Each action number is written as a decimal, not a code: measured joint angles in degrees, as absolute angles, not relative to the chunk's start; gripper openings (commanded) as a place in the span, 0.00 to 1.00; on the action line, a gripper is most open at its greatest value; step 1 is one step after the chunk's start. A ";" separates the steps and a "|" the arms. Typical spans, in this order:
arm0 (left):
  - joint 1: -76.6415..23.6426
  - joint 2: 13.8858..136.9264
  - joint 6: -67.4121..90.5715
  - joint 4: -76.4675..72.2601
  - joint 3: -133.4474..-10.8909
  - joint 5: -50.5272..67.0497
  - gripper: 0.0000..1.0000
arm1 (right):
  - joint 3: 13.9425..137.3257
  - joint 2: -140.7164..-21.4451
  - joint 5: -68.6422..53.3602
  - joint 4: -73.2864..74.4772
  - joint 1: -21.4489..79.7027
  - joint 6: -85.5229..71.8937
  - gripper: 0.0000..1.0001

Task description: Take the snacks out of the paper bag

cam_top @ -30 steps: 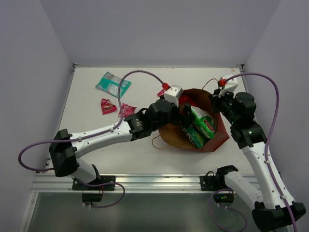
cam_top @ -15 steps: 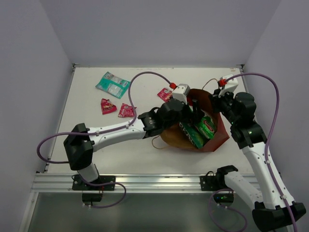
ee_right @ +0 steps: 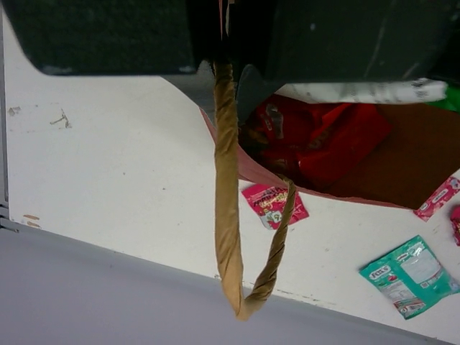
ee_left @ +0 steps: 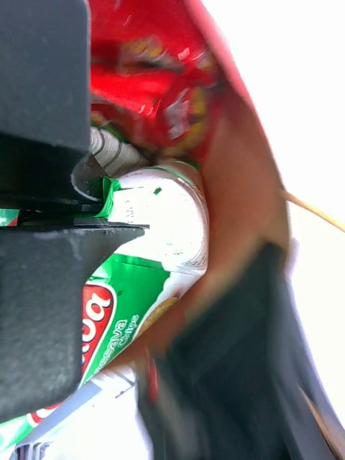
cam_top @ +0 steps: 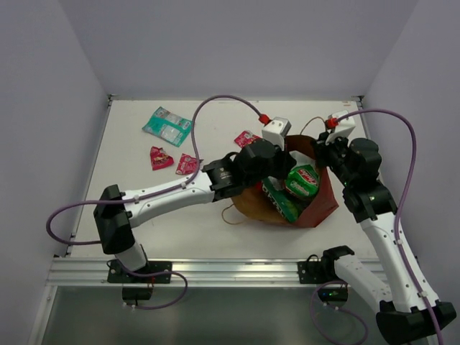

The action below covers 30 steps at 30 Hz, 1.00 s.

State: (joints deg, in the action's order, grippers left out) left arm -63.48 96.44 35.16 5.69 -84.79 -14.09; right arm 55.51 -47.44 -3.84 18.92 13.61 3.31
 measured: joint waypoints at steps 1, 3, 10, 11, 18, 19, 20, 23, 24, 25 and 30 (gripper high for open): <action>-63.51 95.88 34.22 6.66 -86.17 -14.11 0.00 | 55.37 -47.46 -3.66 18.79 13.61 3.25 0.01; -63.51 94.21 31.62 8.80 -90.28 -14.24 0.00 | 55.13 -47.48 -2.85 18.44 13.61 3.20 0.00; -63.18 81.91 23.44 13.15 -97.78 -18.81 0.00 | 54.81 -47.70 0.60 18.55 13.58 2.98 0.00; -63.22 80.01 22.39 13.45 -98.54 -19.88 0.00 | 54.76 -47.72 1.04 18.83 13.58 2.98 0.00; -60.38 70.24 13.15 14.39 -101.67 -33.69 0.00 | 54.63 -47.72 2.31 18.81 13.50 2.98 0.00; -58.89 69.38 12.08 14.87 -101.62 -35.18 0.00 | 54.63 -47.72 2.28 18.81 13.50 3.01 0.00; -57.04 68.69 11.16 15.07 -101.27 -36.42 0.00 | 54.63 -47.72 2.28 18.81 13.50 3.01 0.00; -49.91 67.44 9.23 14.72 -97.97 -37.47 0.00 | 54.63 -47.72 2.28 18.81 13.50 3.01 0.00; -47.33 67.40 8.54 14.39 -96.18 -37.58 0.00 | 54.63 -47.72 2.28 18.81 13.50 3.01 0.00; -45.06 67.68 7.73 13.87 -94.50 -37.41 0.00 | 54.63 -47.72 2.26 18.81 13.50 3.01 0.00; -36.42 75.55 5.87 7.70 -88.79 -32.40 0.00 | 54.63 -47.72 2.17 18.79 13.50 3.01 0.00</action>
State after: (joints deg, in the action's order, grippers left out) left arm -36.42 75.55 5.87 7.70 -88.79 -32.40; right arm 54.63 -47.72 2.17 18.79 13.50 3.01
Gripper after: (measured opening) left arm 0.039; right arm 0.011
